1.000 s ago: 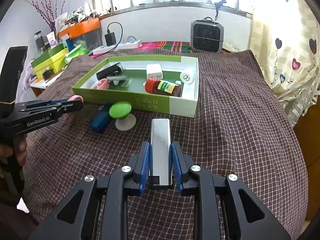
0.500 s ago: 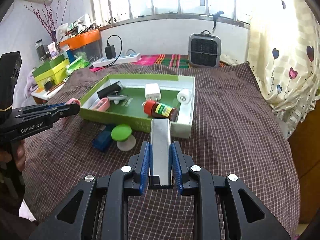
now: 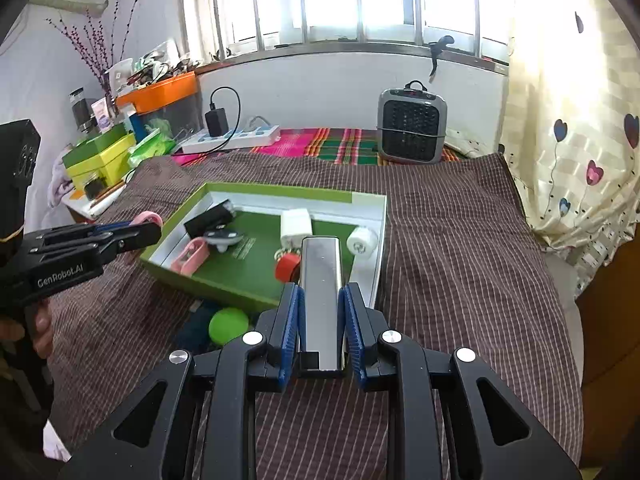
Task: Organize rigid objects
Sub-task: 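Lower the pink stapler with the left tool while the right tool lowers the silver bar into the box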
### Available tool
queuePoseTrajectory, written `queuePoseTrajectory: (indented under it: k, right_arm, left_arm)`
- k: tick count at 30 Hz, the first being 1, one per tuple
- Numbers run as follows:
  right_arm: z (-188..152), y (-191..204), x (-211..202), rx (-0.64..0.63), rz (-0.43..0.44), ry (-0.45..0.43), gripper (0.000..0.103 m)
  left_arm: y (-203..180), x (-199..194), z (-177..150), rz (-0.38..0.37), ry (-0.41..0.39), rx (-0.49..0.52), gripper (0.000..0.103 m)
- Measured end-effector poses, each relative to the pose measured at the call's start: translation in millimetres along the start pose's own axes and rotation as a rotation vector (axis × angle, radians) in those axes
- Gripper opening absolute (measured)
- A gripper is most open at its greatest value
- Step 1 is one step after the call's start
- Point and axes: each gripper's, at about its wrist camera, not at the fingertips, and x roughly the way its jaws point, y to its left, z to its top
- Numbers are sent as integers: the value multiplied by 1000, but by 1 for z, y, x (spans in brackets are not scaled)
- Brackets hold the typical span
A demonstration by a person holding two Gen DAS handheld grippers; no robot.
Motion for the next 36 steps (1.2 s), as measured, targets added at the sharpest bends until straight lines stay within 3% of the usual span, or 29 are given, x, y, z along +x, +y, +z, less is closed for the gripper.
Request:
queuePoseTrajectory:
  k: [17, 36]
  right_arm:
    - [43, -12, 65, 30, 31, 62, 24]
    - [46, -19, 112, 47, 57, 151, 24]
  left_arm:
    - [-12, 58, 17, -54, 83, 4, 17]
    - [-17, 98, 13, -42, 154, 17, 17]
